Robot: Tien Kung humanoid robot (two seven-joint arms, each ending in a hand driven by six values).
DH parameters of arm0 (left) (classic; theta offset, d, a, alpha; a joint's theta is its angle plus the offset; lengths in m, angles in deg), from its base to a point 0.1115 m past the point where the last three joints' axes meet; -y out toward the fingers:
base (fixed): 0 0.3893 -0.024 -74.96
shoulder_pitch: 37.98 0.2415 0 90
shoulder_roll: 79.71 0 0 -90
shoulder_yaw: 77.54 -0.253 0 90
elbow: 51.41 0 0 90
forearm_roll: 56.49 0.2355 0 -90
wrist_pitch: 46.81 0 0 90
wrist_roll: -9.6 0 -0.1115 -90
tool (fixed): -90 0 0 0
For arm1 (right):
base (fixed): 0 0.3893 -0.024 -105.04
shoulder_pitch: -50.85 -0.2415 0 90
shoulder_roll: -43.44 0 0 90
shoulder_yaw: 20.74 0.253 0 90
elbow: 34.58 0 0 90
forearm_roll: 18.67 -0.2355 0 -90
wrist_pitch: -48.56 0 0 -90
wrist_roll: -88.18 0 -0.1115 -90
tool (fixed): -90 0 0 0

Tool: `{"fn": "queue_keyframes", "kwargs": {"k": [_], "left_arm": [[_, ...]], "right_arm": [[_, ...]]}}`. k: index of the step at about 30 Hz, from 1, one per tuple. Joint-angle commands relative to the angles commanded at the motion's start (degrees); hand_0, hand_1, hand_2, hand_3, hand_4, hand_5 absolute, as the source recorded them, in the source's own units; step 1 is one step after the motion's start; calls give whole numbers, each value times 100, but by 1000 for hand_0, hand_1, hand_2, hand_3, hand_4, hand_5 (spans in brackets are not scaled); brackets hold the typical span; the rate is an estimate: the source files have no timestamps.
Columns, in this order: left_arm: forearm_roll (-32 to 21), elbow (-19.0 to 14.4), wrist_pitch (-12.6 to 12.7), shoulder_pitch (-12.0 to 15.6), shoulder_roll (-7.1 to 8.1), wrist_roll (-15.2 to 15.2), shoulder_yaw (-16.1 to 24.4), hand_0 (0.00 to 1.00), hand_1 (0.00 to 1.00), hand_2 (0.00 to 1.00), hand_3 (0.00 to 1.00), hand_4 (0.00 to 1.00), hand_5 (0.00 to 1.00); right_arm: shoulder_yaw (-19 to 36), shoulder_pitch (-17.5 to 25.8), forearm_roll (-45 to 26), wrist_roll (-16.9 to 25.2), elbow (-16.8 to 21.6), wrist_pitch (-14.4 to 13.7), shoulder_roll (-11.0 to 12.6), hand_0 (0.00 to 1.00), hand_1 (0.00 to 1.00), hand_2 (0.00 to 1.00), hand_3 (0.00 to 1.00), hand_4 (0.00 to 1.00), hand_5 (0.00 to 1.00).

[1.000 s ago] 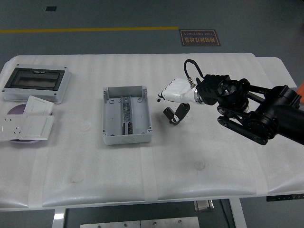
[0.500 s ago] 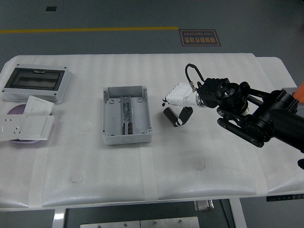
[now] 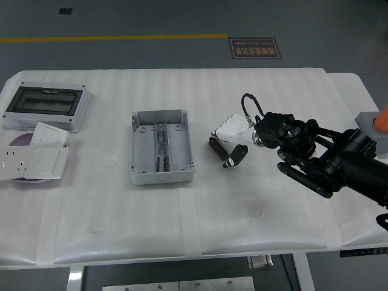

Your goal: Pick up the battery,place it into the box

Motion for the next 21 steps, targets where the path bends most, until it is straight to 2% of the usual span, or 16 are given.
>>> {"fn": "queue_keyframes", "kwargs": {"k": [20,21], "left_arm": [[-52,0,35,26,-3,-47,-25,635,649,620,573,415,411],[-48,0,36,26,-2,-47,-21,634,647,620,574,416,415]], "right_arm": [[83,18,-128,80,-77,-57,21,826,792,788,859,882,498],[85,22,-127,84,-75,-64,21,803,778,756,814,837,477]]}}
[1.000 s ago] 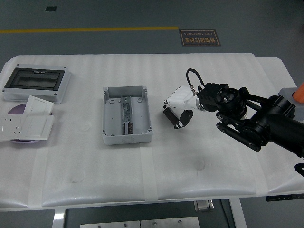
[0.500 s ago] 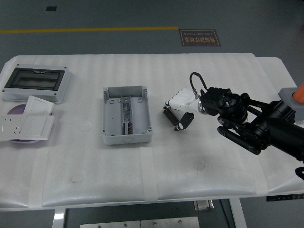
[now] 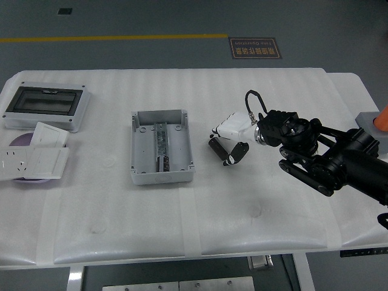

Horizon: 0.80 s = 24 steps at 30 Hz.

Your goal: Pick up the battery,place it into the box

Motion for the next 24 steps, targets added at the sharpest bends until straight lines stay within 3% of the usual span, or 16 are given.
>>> {"fn": "queue_keyframes", "kwargs": {"k": [5,6,11,12,17,18,20,23,24], "left_arm": [[11,0,3,2,1,-1,19,634,647,620,574,416,415],[1,0,3,2,-1,-4,9,634,646,620,574,417,415],[-20,0,6,-2,-11,-14,-9,634,646,620,574,417,415],[-16,0,7,-2,-13,-14,-6,634,645,620,574,419,417],[-15,0,9,-4,-14,-16,-1,634,645,620,574,419,417],[-14,0,12,-3,-14,-18,3,634,645,620,575,420,421],[-12,0,14,-2,-14,-18,8,634,645,620,575,420,421],[-12,0,16,0,-18,-19,14,634,645,620,575,420,421],[-13,0,17,2,-21,-19,16,634,645,620,575,425,427]], "right_arm": [[12,18,-1,8,6,-7,-6,803,778,756,814,837,477],[11,20,-6,7,8,-15,-10,767,737,706,731,554,252],[-5,17,-45,-23,8,-35,-21,767,737,706,731,554,252],[-14,15,-72,-47,2,-34,-22,749,715,654,706,435,169],[-42,-1,-188,-126,-36,-37,-22,749,715,654,706,435,169],[-48,-11,-205,-139,-37,-44,-18,736,701,639,689,375,154],[-84,-41,-277,-184,-21,-85,-3,736,701,639,689,375,154],[-256,-120,-545,-349,63,-288,63,736,701,639,689,375,154],[-376,-169,-692,-460,125,-421,111,730,687,628,679,367,220]]}}
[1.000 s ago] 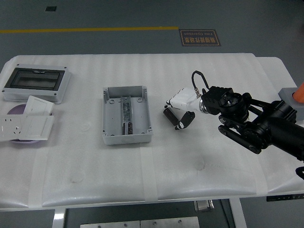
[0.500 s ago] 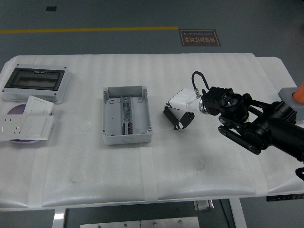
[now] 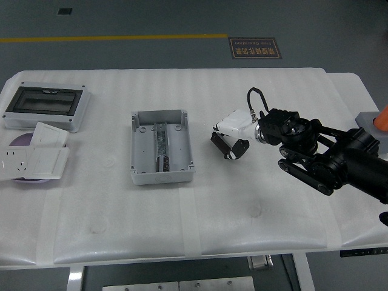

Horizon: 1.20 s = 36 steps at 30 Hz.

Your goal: Pick up the battery,place it into the box

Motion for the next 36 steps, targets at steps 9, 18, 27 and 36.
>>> {"fn": "queue_keyframes", "kwargs": {"k": [9,18,27,36], "left_arm": [[37,0,7,39,-7,15,64,634,645,619,576,426,428],[121,0,-4,62,-32,41,95,634,646,620,576,427,431],[172,0,-1,48,-34,68,117,634,646,620,576,427,431],[316,0,-37,84,-29,135,241,634,645,620,574,421,431]], "right_arm": [[-871,-269,-1269,-885,768,-1417,365,722,682,624,677,378,244],[239,-2,-1282,-1299,1845,-2340,129,716,676,622,679,390,283],[238,235,-1480,-1384,1680,-2560,-471,713,675,622,683,418,293],[-82,409,-1598,-1422,1034,-2525,-754,753,749,758,946,658,462]]}}
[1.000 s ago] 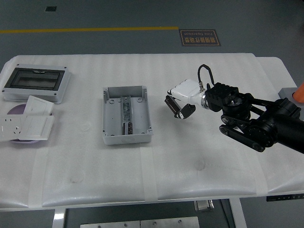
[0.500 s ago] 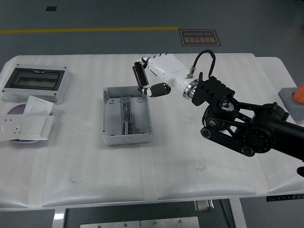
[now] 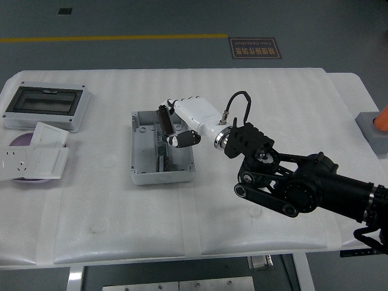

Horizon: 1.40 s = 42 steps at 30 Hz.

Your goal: Pick up the battery,place it into the box

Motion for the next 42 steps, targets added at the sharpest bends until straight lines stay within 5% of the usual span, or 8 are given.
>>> {"fn": "queue_keyframes", "kwargs": {"k": [5,6,17,24,29,36,42], "left_arm": [[163,0,-33,40,0,71,152,634,645,620,574,421,431],[175,0,-36,43,0,78,162,634,645,620,570,420,430],[173,0,-50,47,-2,101,151,633,645,620,570,419,434],[81,0,-52,48,11,80,82,634,646,620,571,398,427],[288,0,-96,102,35,159,277,634,646,620,571,398,427],[319,0,-114,165,22,165,295,635,647,619,571,398,425],[393,0,-150,204,-18,203,381,636,648,619,571,397,423]], "right_arm": [[-84,38,-128,30,-164,14,4,753,749,758,946,658,462],[-93,43,-145,37,-180,13,6,812,792,808,998,762,557],[-54,125,-383,138,-127,-18,103,849,812,836,998,851,640],[1062,678,-340,315,621,-280,838,852,821,840,998,891,678],[2075,1263,-978,779,1140,-588,1331,852,821,840,998,891,678],[3537,2202,-2009,1614,1901,-815,1503,829,792,807,998,891,663],[4442,2880,-1217,1485,2364,-1038,1643,843,795,815,998,885,655]]}}
